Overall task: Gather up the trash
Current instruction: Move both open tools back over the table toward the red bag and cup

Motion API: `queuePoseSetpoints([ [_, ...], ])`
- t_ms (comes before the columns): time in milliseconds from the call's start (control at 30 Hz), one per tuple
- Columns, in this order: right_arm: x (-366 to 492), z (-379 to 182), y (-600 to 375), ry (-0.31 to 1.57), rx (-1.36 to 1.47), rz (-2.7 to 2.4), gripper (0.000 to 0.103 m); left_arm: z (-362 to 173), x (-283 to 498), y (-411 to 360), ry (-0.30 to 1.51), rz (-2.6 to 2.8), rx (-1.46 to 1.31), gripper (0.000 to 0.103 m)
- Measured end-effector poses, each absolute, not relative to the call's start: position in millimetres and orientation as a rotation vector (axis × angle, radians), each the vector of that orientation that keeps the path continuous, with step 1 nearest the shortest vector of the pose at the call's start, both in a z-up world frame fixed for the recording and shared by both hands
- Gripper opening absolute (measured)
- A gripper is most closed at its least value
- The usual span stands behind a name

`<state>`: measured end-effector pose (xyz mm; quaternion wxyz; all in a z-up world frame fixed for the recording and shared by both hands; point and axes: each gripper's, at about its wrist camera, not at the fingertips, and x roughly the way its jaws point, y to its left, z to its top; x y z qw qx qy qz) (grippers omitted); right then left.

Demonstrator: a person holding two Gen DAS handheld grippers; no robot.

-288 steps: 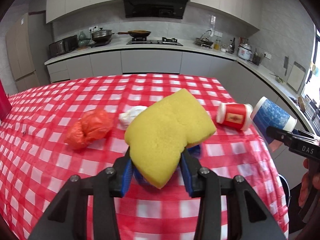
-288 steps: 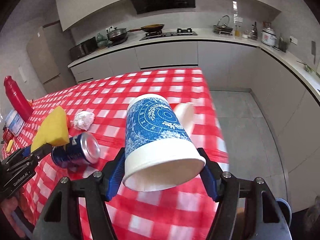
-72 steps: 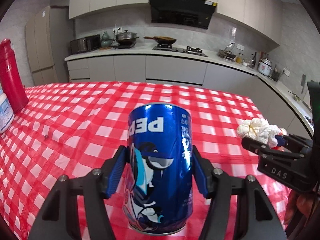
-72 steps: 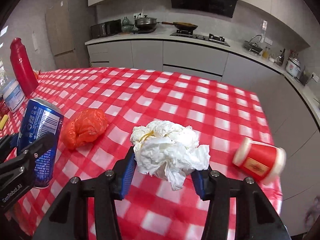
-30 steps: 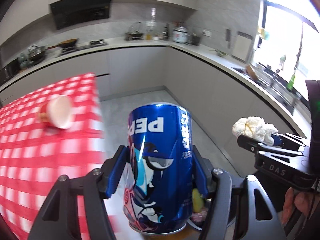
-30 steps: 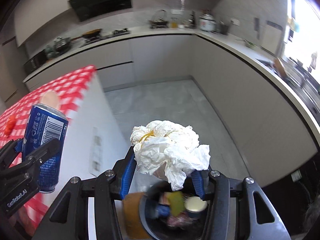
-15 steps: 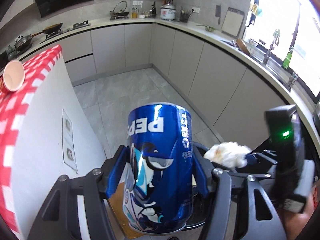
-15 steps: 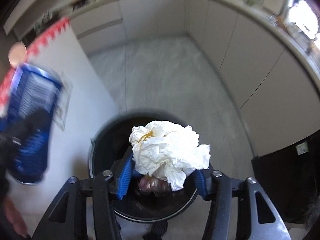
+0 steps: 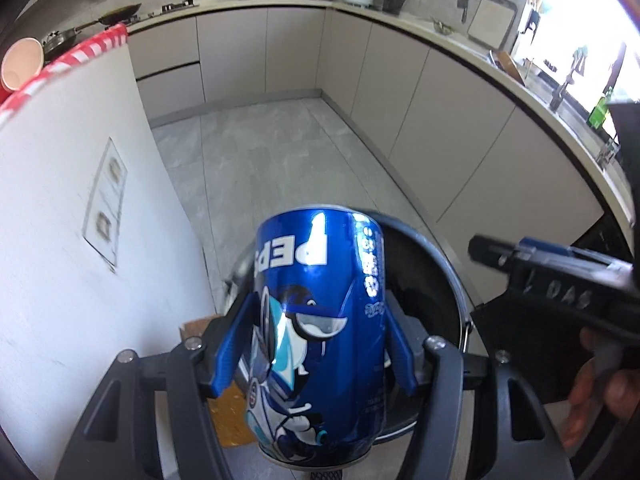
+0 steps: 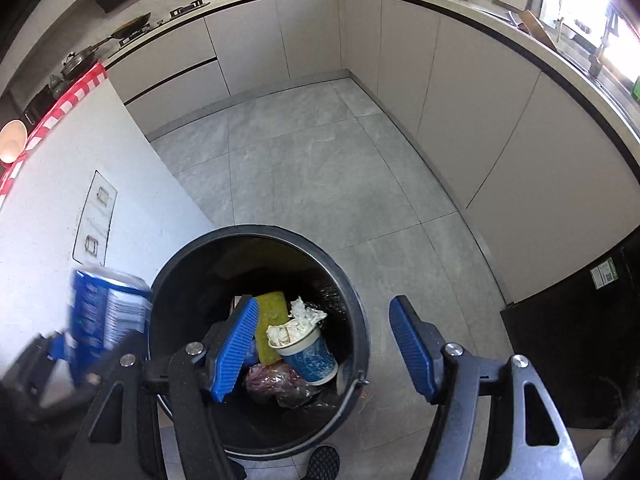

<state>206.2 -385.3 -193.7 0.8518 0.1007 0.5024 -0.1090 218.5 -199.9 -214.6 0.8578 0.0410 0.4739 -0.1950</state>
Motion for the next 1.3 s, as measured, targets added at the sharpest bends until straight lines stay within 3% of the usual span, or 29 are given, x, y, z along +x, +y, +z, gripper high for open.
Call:
queuePoseSetpoints([
  [100, 202, -201, -395, 1.067, 0.213, -0.249, 0.07, -225, 217, -206, 0.998, -0.395, 0.079, 0.066],
  [200, 198, -199, -402, 1.065, 0.211, -0.282, 0.07, -226, 217, -210, 1.005, -0.349, 0.086, 0.09],
  [267, 195, -194, -410, 1.055, 0.225, -0.299, 0.075, -217, 212, -210, 0.967, -0.352, 0.084, 0.097],
  [367, 194, -187, -415, 1.042, 0.244, -0.305, 0.083, -207, 209, -215, 0.949, -0.366, 0.104, 0.097],
  [933, 208, -117, -376, 0.929, 0.212, -0.21, 0.084, -143, 205, -172, 0.866, -0.329, 0.075, 0.097],
  [1300, 253, -56, -280, 0.84, 0.135, -0.035, 0.084, -93, 211, -80, 0.817, -0.219, -0.008, 0.097],
])
